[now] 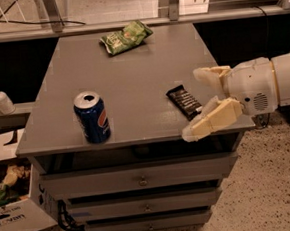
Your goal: Pick pepsi can
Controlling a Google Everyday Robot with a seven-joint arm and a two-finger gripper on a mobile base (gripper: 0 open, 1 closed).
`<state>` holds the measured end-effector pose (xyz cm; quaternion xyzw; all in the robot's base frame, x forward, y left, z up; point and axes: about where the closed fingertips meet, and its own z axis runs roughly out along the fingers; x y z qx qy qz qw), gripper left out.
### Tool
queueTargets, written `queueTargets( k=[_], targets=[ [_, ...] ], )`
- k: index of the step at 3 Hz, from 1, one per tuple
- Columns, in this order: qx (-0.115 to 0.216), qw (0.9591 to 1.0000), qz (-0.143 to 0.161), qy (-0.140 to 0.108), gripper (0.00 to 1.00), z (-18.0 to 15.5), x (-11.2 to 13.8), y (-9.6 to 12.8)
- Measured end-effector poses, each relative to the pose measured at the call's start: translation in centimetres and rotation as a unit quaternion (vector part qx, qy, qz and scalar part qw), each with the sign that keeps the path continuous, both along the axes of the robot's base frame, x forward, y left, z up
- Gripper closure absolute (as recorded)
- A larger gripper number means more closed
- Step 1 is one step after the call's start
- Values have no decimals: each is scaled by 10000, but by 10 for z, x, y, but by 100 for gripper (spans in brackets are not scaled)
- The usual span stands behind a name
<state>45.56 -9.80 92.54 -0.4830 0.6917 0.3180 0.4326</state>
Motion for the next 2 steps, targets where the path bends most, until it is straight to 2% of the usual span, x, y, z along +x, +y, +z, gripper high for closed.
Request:
queueTargets(
  k=[1,2],
  targets=[
    [186,9985,62,-517,0,-8,20,66],
    [239,9982,54,-548,0,-11,18,69]
  ],
)
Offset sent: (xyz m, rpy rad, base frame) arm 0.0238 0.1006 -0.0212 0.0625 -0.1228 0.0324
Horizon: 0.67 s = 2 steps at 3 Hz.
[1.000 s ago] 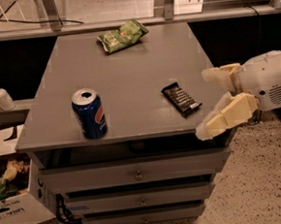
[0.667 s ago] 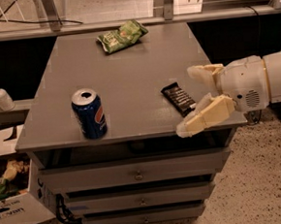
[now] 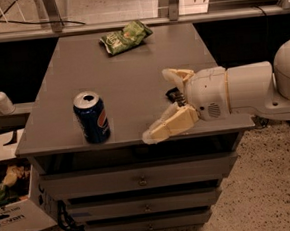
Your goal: Pick pepsi can
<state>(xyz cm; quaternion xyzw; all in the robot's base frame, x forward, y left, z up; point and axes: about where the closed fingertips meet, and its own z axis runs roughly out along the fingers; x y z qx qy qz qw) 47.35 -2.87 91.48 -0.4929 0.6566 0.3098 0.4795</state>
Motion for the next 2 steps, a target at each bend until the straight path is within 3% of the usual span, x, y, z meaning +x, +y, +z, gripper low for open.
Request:
queueTargets(
  k=[2],
  targets=[
    [149,9995,-90,-268,0,-20,7,39]
  ],
)
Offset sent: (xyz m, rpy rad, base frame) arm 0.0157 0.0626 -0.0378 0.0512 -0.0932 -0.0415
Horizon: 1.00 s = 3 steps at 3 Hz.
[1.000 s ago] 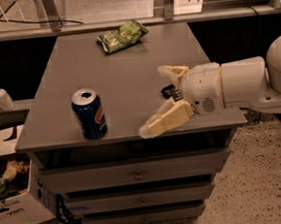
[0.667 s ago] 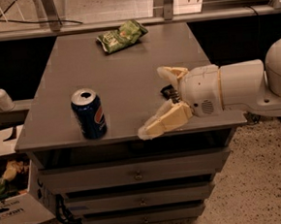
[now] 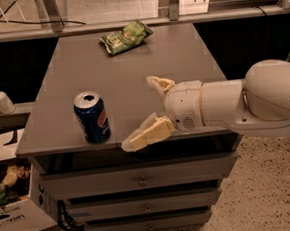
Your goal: Pick pepsi can
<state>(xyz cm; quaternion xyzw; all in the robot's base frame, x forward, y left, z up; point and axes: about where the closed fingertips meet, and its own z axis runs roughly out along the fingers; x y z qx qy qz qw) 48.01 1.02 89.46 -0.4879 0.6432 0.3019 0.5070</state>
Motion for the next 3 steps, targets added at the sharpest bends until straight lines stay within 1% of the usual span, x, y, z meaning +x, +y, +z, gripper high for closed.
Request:
queueTargets(
  k=[1,3],
  targets=[
    [114,9999,-27,-92,0,-11,3,24],
    [395,9991,50,-117,0,-21,5,74]
  ],
)
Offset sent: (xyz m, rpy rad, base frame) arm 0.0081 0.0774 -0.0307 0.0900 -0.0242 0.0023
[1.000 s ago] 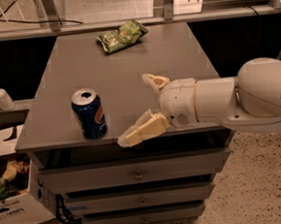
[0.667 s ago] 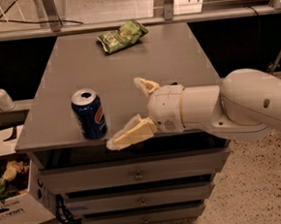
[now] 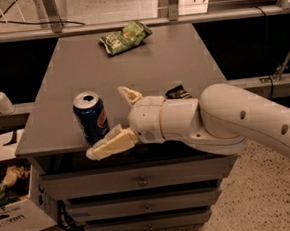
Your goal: Pick pepsi can
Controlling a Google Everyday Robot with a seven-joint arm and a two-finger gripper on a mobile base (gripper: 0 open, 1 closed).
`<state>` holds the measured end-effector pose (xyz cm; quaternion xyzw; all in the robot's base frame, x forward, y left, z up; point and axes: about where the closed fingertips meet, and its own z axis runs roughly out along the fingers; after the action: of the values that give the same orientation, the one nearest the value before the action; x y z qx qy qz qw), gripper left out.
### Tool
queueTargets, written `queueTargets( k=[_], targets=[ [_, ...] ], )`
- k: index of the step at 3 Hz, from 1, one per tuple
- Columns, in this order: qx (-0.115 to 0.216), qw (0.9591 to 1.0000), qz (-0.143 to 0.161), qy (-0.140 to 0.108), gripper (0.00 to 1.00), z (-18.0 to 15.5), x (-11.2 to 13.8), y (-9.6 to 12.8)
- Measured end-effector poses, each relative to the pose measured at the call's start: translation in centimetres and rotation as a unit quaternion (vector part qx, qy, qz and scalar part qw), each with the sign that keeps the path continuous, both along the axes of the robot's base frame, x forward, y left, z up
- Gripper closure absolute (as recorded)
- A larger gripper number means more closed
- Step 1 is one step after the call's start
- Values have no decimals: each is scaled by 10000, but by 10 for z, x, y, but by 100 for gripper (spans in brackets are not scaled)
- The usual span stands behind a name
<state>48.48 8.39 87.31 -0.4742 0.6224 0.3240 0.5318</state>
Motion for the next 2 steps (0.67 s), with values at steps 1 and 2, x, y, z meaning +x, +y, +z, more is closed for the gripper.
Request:
queueTargets(
  k=[1,2],
  targets=[
    [166,9999,39,-22,0,3,1,23],
    [285,9996,77,0,0,2,1,42]
  ],
)
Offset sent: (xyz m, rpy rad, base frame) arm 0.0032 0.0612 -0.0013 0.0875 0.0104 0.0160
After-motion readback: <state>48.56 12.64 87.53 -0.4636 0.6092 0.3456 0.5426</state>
